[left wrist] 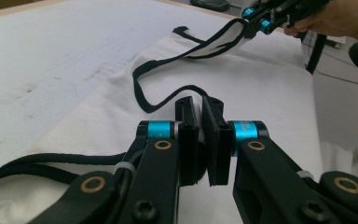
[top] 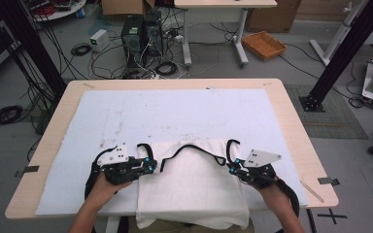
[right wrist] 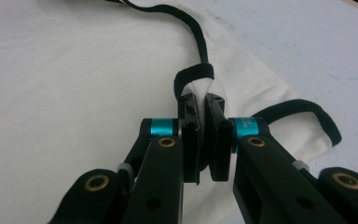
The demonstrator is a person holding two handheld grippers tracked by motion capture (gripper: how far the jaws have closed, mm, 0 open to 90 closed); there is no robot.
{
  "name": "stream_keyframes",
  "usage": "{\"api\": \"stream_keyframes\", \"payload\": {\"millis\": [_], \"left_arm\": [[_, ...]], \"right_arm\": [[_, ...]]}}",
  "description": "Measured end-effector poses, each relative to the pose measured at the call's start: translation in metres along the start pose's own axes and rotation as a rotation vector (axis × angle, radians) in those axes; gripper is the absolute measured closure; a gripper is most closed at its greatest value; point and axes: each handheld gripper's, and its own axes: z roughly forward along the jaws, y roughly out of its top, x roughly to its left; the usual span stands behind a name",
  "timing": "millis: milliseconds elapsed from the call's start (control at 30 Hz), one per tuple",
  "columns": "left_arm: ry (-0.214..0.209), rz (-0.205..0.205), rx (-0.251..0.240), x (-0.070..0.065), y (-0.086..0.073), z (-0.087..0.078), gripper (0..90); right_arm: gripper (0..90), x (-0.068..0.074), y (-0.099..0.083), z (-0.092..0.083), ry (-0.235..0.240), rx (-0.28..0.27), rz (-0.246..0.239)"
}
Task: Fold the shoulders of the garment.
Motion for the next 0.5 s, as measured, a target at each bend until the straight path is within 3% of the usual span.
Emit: {"api": "stream_keyframes", "payload": {"millis": [100,133,167,200,233,300,333,400,500], "left_arm": [[-0.025,-0.008,0.009,0.001,-0.001,-0.001,84.1],[-0.031,-0.019,0.001,0.002,-0.001,-0.001,81.7],[-0.031,-0.037,-0.016,0.003,0.000,-0.002,70.4],[-0.012,-0.064,-0.035,0.005,0.001,-0.002,54.6],[-0.002,-0.096,-0.065,0.008,0.001,-0.004,46.2],[0.040,-0.120,-0.102,0.011,0.002,-0.007,43.0],[0.068,-0.128,-0.112,0.012,0.001,-0.008,42.8],[0.125,-0.140,-0.127,0.015,0.001,-0.009,40.3],[0.195,-0.173,-0.167,0.019,0.000,-0.011,31.3]], "right_arm": [[85.1,0.000,-0.003,-0.007,0.006,0.009,-0.009],[79.2,0.000,-0.004,-0.008,0.023,0.018,0.004],[65.2,0.000,-0.005,-0.008,0.064,0.016,0.017],[59.4,0.000,-0.006,-0.008,0.078,0.012,0.024],[58.7,0.000,-0.006,-0.009,0.063,-0.002,0.029],[59.7,-0.001,-0.005,-0.008,0.052,-0.025,0.047],[64.3,-0.001,-0.004,-0.006,0.036,-0.022,0.047],[67.5,0.001,-0.004,0.004,0.018,0.010,0.039],[72.9,0.002,-0.005,0.024,0.030,0.069,0.017]]}}
